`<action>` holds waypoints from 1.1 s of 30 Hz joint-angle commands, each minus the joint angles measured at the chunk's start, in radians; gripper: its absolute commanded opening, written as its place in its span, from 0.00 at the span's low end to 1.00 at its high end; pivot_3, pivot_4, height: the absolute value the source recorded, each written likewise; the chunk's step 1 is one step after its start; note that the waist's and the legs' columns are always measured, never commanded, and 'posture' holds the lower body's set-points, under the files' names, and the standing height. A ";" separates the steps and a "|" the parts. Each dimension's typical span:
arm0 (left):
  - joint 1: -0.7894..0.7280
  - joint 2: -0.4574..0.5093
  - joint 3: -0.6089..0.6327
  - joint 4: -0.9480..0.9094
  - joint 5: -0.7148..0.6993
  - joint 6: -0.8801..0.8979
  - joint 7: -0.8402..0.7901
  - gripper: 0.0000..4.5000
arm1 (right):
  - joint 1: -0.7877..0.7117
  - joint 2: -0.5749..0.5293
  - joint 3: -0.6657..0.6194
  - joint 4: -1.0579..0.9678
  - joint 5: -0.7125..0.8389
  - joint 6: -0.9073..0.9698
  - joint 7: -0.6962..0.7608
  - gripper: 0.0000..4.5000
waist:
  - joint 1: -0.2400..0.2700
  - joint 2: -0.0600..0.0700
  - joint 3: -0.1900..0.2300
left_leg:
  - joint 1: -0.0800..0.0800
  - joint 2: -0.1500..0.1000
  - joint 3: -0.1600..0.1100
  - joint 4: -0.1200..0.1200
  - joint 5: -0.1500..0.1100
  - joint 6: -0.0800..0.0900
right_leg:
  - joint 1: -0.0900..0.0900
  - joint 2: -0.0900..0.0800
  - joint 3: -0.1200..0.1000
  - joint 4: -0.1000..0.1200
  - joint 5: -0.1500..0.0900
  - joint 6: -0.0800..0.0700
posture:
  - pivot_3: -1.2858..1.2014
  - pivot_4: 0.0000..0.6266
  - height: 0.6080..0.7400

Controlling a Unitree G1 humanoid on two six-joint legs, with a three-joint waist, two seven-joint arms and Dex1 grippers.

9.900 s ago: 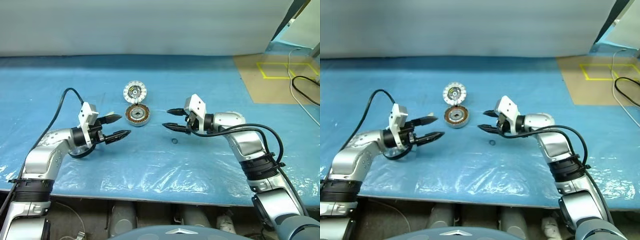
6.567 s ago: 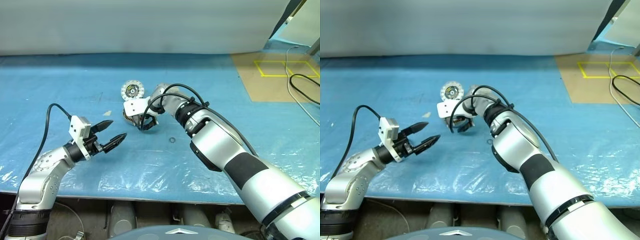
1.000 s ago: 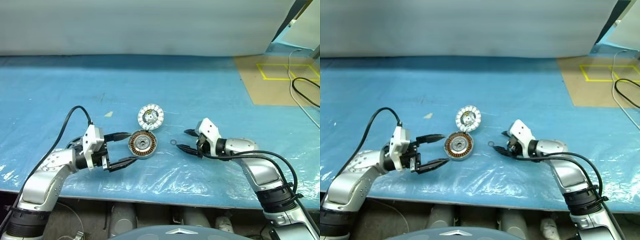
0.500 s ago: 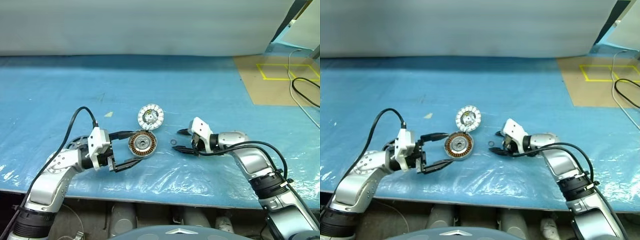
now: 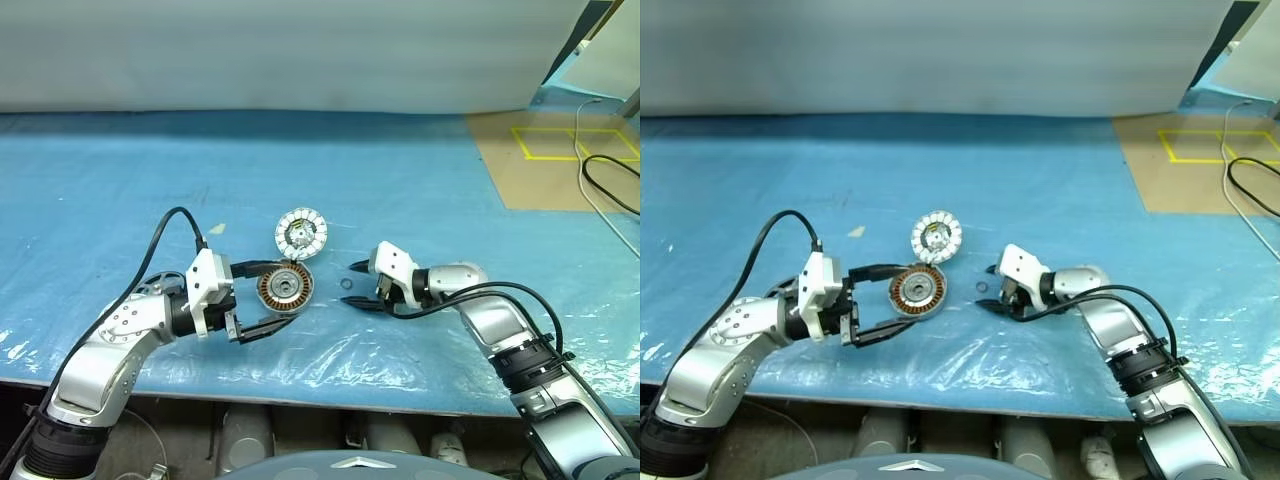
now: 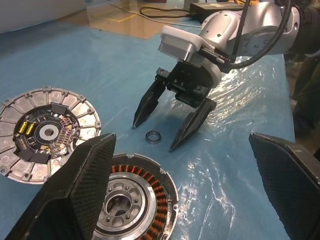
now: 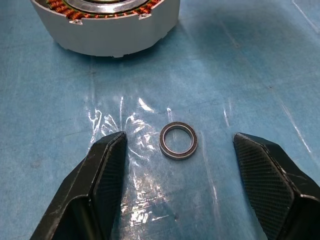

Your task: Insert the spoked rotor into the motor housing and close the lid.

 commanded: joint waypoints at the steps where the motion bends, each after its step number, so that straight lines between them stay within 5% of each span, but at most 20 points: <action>1: 0.009 0.014 0.011 -0.067 -0.022 0.018 0.020 1.00 | 0.008 -0.002 0.008 0.006 -0.014 -0.006 0.001 0.59 | 0.000 0.000 0.000 | 0.000 0.000 0.000 0.000 0.000 0.000 | 0.000 0.000 0.000 0.000 0.000 0.000 | 0.52 0.24 1.00; 8: 0.051 0.042 0.029 -0.102 -0.029 0.024 0.034 1.00 | 0.006 -0.005 0.011 0.029 -0.031 -0.012 -0.011 0.13 | 0.001 0.000 0.000 | 0.001 0.000 0.000 0.001 0.000 0.000 | 0.001 0.000 0.000 0.000 0.000 0.000 | 0.52 0.24 1.00; 33: 0.004 0.029 0.014 -0.082 -0.032 0.054 0.108 1.00 | -0.083 -0.024 -0.089 -0.092 0.146 0.123 0.111 0.13 | -0.004 0.000 0.000 | 0.001 0.000 0.000 0.000 -0.001 0.002 | 0.001 0.000 0.000 0.000 0.000 0.000 | 0.52 0.24 1.00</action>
